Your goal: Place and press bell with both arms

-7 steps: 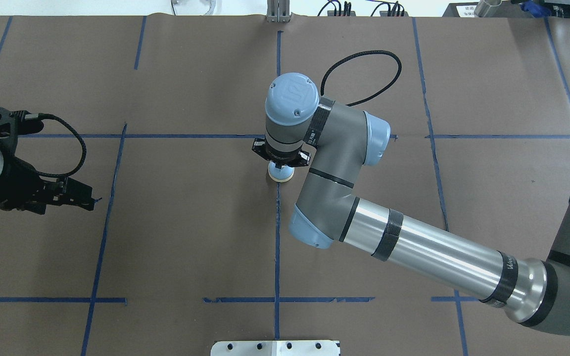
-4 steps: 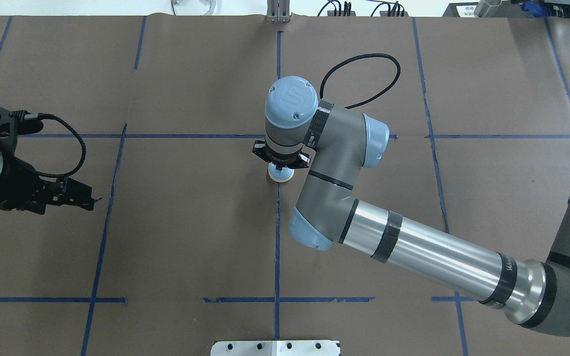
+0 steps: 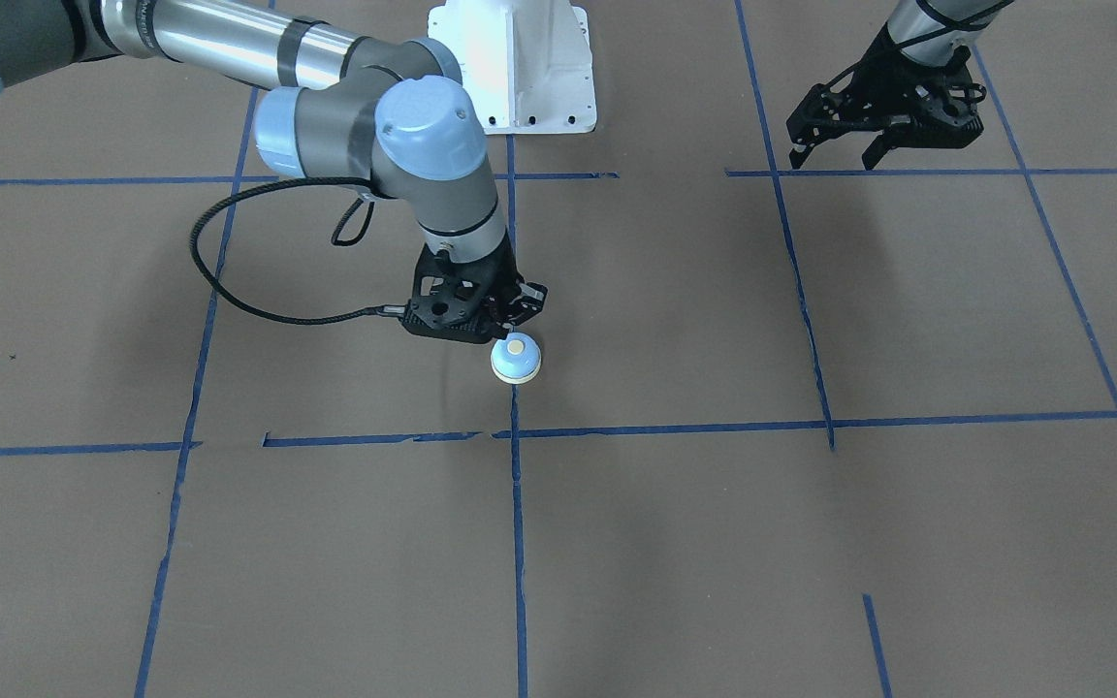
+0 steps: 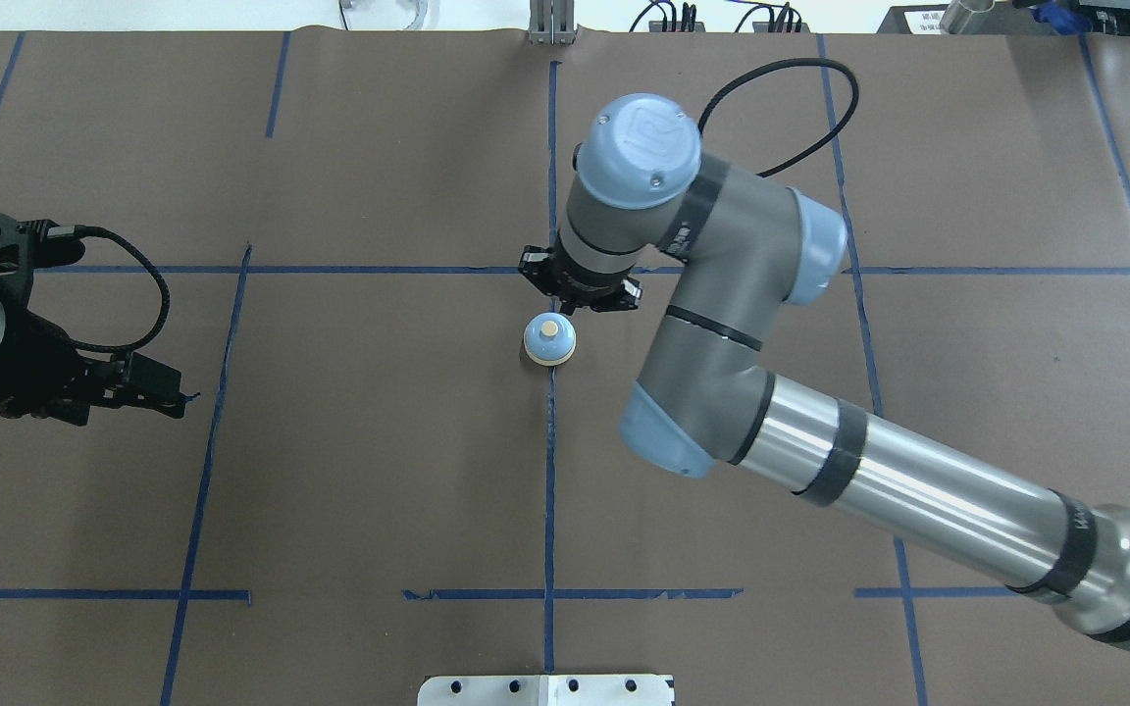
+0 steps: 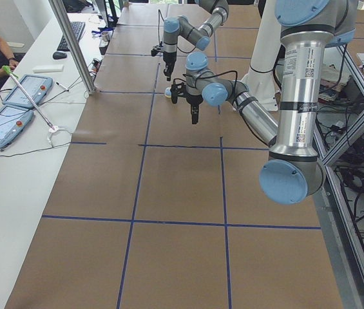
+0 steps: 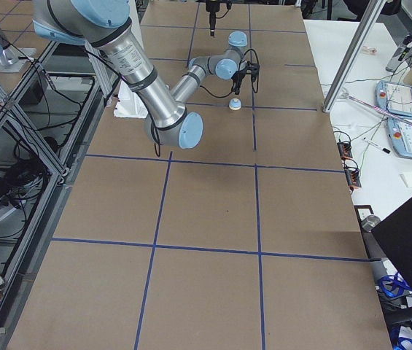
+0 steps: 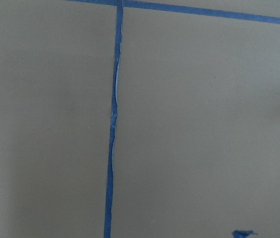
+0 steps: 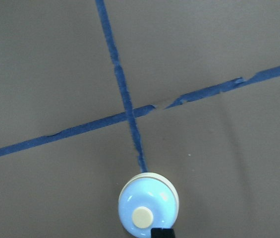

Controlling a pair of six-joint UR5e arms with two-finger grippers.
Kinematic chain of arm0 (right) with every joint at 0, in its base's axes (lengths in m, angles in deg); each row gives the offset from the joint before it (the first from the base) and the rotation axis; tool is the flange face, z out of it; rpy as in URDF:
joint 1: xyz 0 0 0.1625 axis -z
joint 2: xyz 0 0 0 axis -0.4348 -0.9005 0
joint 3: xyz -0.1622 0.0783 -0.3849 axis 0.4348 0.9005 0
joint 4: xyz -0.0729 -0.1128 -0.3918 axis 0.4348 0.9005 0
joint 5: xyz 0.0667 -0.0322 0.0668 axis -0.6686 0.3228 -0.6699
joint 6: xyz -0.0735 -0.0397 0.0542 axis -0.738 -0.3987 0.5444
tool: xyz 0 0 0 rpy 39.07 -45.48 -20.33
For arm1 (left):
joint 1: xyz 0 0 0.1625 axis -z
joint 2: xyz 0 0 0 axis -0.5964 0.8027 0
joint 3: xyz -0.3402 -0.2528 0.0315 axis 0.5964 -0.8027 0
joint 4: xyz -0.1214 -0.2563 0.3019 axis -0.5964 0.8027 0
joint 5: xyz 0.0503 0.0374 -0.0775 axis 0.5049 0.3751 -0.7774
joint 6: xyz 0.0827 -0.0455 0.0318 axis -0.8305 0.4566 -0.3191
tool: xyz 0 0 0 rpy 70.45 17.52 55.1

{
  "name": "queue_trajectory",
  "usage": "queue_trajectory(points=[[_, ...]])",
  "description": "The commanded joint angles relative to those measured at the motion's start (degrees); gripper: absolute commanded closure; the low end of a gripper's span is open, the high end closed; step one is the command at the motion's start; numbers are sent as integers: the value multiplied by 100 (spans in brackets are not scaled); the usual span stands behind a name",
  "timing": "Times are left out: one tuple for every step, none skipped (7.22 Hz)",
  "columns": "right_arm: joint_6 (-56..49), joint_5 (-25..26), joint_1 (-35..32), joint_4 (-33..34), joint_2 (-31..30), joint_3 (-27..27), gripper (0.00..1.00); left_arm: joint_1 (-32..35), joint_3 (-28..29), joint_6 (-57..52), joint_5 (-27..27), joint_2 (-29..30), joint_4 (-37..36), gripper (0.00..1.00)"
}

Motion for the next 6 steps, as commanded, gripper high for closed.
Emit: queue_trajectory(points=[[-88,-563,-460,16,-1121,-1415,100,0,0,-36,-7,-13,0,0],[-393,-966,-793,24,-1622,-1926,97,9,26,-80,-7,-39,0,0],[-840,-1458,-1197,24,-2332,-2444,84,18,18,-158,-7,-170,9,0],[-1244,-1715,-1584,16,-2904,-2841,41,61,0,-707,-7,-467,9,0],[-1614,-1778,-1762,16,-3493,-3262,0,270,0,-1313,-7,-766,18,0],[-2270,-2066,-2224,24,-3969,-3415,0,734,-44,-2059,-85,-1204,61,0]])
